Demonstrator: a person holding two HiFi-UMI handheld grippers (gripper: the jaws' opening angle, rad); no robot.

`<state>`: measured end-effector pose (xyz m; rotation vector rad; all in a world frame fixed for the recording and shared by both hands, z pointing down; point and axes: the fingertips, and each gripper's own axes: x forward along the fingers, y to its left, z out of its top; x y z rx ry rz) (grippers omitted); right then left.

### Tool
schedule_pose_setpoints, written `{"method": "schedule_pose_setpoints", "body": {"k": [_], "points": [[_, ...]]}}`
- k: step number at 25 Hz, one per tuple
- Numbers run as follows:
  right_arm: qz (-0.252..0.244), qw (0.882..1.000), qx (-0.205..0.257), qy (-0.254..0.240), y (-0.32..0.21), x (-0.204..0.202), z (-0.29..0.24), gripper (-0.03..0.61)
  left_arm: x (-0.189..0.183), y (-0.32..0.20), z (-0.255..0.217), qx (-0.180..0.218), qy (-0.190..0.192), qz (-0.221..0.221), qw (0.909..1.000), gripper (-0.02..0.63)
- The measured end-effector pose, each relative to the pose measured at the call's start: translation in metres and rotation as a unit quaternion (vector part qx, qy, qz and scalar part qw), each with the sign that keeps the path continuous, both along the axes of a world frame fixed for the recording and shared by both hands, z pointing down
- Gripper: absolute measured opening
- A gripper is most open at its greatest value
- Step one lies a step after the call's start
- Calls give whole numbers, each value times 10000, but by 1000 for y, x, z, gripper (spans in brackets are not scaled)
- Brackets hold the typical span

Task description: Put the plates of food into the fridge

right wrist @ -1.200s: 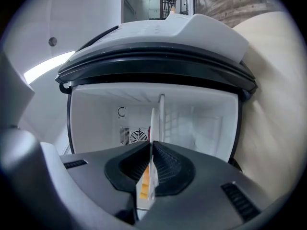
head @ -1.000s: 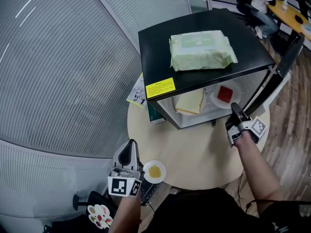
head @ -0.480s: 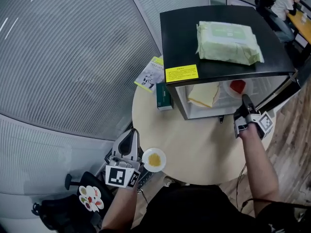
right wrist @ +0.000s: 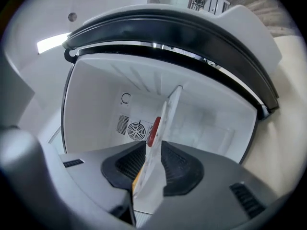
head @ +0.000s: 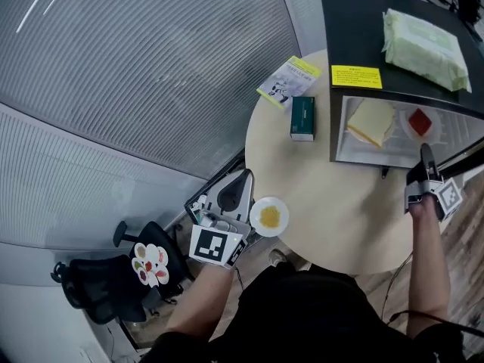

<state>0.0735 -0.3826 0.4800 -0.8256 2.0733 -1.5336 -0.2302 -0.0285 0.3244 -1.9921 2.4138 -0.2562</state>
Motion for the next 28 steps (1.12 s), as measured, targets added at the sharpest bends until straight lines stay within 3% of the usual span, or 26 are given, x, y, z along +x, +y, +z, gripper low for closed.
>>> {"method": "schedule_pose_setpoints", "body": {"k": [8, 14, 28], "points": [[-263, 9992, -14, 307, 50, 0, 16, 78, -5, 39, -9, 322, 107, -86, 9994, 5], [-522, 9952, 388, 729, 103, -18, 11, 78, -26, 75, 4, 380, 275, -146, 9988, 5], [-1072, 9887, 657, 812, 288, -128, 19, 78, -110, 154, 15, 437, 305, 507, 9973, 5]]}}
